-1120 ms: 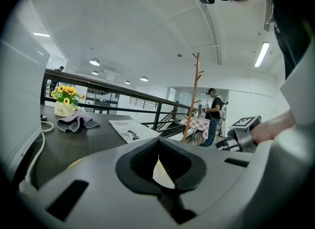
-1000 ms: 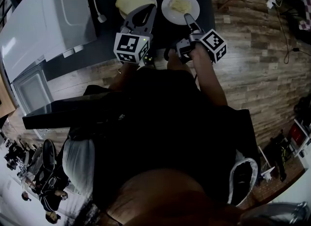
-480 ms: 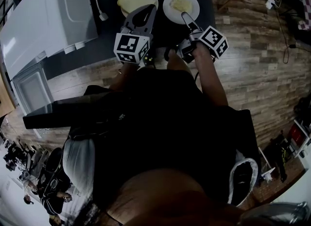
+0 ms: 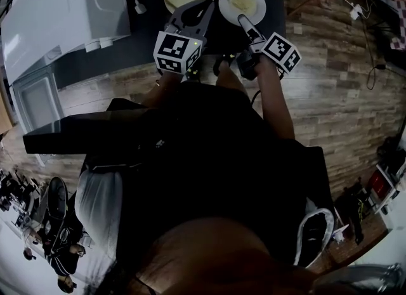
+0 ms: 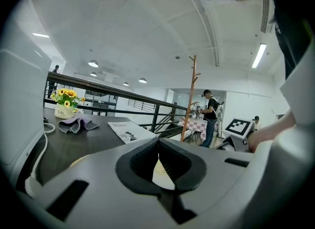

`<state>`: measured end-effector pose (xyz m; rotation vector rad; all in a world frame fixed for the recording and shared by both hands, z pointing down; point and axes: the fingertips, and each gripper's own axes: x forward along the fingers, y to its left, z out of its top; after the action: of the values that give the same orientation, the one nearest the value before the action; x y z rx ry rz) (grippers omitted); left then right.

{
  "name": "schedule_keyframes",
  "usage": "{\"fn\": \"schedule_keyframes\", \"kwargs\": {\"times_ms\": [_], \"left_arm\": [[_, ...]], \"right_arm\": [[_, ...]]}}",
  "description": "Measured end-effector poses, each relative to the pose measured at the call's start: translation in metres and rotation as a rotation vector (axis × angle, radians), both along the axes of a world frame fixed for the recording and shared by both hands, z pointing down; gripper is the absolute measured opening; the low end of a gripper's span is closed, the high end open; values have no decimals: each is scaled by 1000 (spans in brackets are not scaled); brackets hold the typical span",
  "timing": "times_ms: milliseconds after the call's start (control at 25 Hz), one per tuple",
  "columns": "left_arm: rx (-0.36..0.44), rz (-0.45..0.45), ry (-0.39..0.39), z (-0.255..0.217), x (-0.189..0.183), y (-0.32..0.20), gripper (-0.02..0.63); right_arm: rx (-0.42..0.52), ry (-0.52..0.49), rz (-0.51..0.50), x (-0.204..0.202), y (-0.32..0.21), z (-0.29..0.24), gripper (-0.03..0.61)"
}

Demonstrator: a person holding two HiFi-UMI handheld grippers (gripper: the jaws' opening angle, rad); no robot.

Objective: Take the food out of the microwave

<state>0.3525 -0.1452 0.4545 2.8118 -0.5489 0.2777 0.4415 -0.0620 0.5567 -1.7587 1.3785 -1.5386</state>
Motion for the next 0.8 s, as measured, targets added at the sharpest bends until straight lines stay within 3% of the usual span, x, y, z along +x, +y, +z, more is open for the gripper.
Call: {"fn": "schedule_keyframes", "kwargs": {"times_ms": [280, 480, 800], "left_arm": [[9, -6, 6, -4, -8, 4, 8], [16, -2, 11, -6, -13, 9, 8], [35, 18, 14, -12, -19, 19, 8]], "right_arm": [[-33, 148, -145, -13, 4, 0, 364], [-47, 246, -189, -13, 7, -1, 364], [59, 299, -210, -22, 11, -24, 360]]}}
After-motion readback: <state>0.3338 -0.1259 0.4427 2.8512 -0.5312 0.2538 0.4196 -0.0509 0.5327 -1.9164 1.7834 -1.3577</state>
